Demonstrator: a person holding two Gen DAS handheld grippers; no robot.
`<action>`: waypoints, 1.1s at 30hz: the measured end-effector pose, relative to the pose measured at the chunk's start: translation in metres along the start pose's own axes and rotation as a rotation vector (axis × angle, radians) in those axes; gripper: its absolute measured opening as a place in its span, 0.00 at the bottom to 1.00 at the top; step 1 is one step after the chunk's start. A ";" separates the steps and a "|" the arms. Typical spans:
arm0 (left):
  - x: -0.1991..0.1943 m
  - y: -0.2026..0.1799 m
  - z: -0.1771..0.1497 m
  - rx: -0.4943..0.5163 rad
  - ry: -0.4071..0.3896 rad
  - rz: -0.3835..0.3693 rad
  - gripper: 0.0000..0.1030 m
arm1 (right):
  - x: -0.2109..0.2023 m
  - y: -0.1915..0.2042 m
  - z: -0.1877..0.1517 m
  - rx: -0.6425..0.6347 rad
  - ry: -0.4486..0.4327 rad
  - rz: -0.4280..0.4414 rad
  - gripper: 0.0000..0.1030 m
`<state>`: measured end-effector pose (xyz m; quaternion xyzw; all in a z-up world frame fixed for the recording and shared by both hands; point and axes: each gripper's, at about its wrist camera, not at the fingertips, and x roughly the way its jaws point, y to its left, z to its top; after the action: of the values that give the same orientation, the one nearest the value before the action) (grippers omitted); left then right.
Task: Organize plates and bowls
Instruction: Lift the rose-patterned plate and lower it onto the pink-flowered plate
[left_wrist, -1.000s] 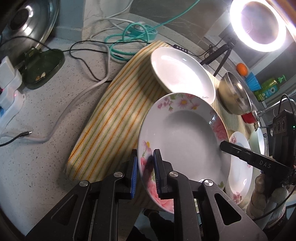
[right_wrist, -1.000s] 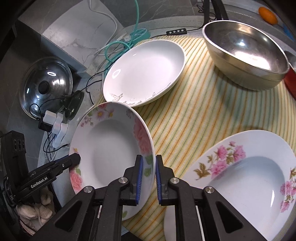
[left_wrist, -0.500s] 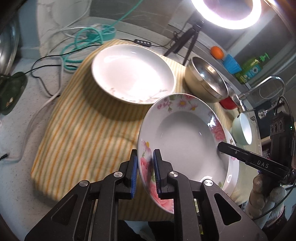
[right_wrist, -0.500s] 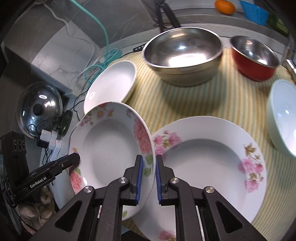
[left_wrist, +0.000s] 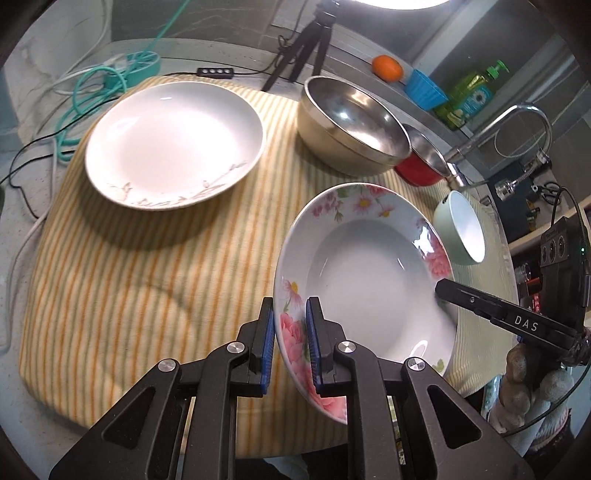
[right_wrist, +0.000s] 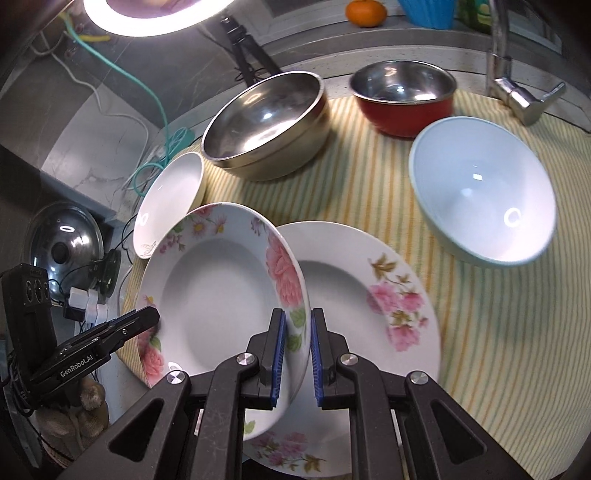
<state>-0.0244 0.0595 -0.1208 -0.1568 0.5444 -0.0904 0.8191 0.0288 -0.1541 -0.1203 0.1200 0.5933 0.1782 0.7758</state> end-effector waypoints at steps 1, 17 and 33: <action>0.001 -0.003 -0.001 0.006 0.004 -0.003 0.14 | -0.002 -0.004 -0.001 0.006 -0.002 -0.003 0.12; 0.026 -0.038 -0.010 0.074 0.066 -0.026 0.14 | -0.014 -0.046 -0.016 0.080 0.002 -0.052 0.12; 0.033 -0.047 -0.014 0.103 0.075 0.003 0.15 | -0.010 -0.049 -0.020 0.054 0.003 -0.089 0.13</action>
<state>-0.0232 0.0027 -0.1375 -0.1100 0.5694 -0.1228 0.8054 0.0135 -0.2036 -0.1363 0.1141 0.6038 0.1275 0.7785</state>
